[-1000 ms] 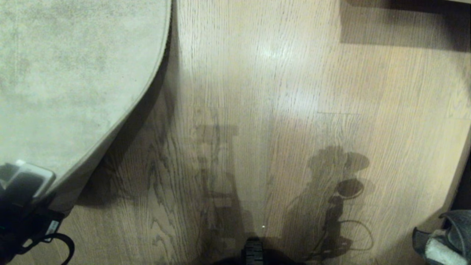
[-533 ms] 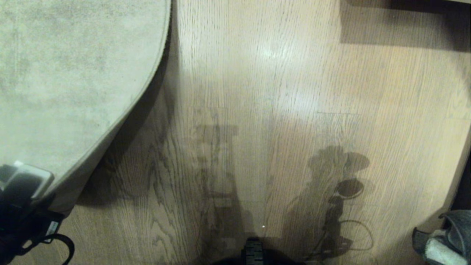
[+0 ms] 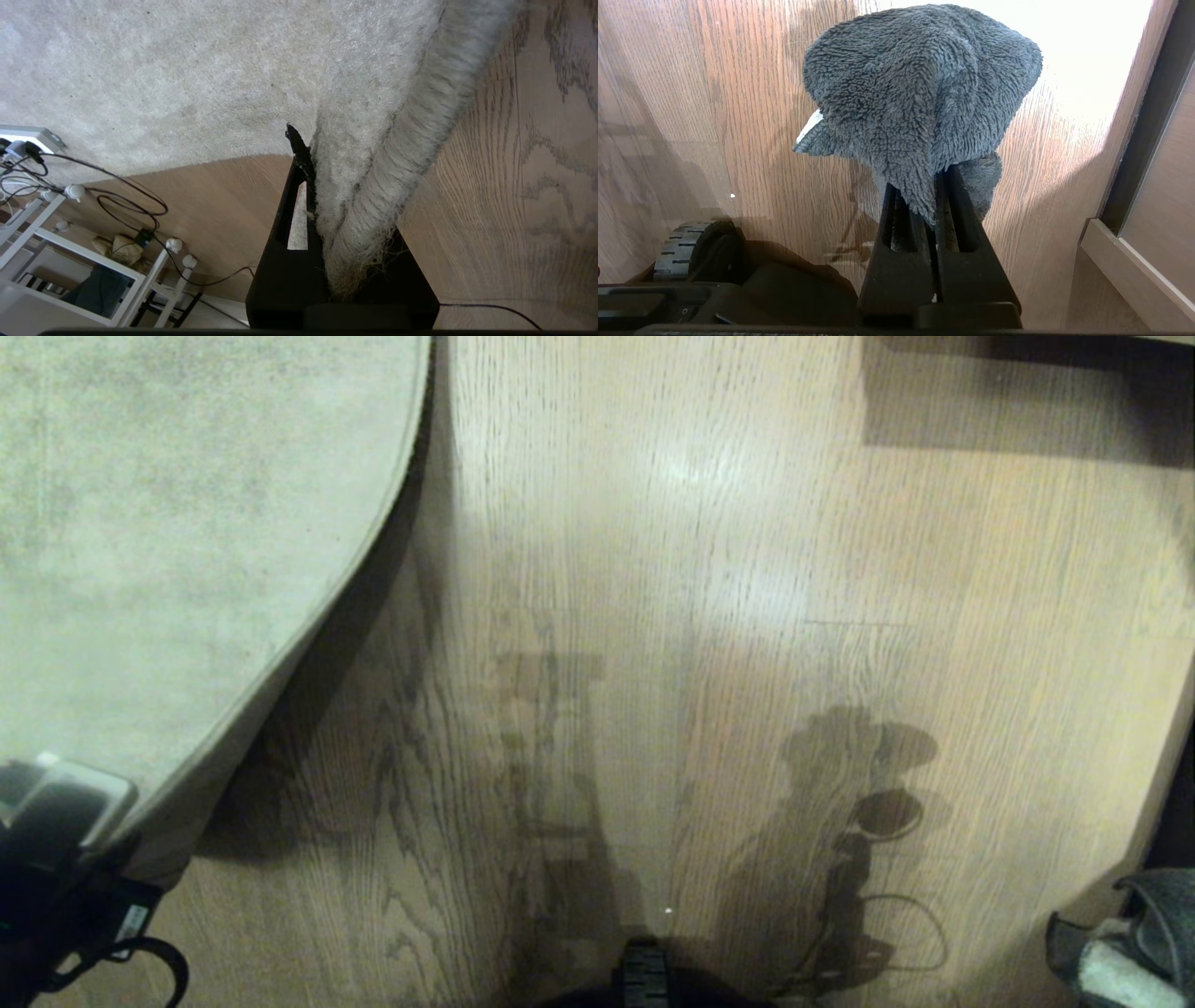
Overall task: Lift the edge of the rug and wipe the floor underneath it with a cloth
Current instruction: Lift up the carpet
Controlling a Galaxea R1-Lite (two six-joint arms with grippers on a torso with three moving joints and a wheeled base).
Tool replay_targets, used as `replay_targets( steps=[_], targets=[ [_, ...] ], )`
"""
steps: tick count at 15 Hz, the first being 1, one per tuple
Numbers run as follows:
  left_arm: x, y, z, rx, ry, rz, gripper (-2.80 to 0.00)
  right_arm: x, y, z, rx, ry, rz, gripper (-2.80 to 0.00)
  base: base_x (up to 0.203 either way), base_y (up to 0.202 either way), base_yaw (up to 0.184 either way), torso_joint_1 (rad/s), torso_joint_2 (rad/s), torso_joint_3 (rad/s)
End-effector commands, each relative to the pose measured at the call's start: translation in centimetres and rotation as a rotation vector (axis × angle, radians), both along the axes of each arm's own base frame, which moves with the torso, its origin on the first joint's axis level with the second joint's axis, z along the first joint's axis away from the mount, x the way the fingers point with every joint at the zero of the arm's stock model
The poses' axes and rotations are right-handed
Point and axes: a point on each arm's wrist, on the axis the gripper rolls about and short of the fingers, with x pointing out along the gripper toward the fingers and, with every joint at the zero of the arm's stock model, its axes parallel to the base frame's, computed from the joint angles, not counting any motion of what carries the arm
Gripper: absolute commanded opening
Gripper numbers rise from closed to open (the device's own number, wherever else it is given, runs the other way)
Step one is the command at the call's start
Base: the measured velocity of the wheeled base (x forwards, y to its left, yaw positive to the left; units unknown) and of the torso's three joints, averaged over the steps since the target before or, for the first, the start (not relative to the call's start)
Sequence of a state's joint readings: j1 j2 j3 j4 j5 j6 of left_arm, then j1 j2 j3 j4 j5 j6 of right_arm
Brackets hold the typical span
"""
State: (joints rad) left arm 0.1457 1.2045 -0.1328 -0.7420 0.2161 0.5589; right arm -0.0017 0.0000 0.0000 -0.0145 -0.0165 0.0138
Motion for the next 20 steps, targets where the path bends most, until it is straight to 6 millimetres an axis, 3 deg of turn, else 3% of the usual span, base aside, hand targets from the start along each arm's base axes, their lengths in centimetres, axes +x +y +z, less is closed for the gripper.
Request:
replay_targets(
  steps=[1, 15, 20],
  targets=[
    [0.15, 0.03, 0.10, 0.005, -0.006, 0.000, -2.80, 0.01, 0.00, 0.01, 0.000, 0.001, 0.000, -2.80, 0.000, 0.000, 0.000, 0.000, 0.00, 0.000],
    [0.17, 0.00, -0.27, -0.024, 0.002, -0.013, -2.80, 0.01, 0.00, 0.00, 0.000, 0.002, 0.000, -2.80, 0.000, 0.000, 0.000, 0.000, 0.00, 0.000],
    [0.11, -0.01, -0.32, -0.030, 0.000, -0.010, -2.80, 0.01, 0.00, 0.01, 0.000, 0.001, 0.000, -2.80, 0.001, 0.171, -0.004, 0.002, 0.00, 0.000]
  ],
)
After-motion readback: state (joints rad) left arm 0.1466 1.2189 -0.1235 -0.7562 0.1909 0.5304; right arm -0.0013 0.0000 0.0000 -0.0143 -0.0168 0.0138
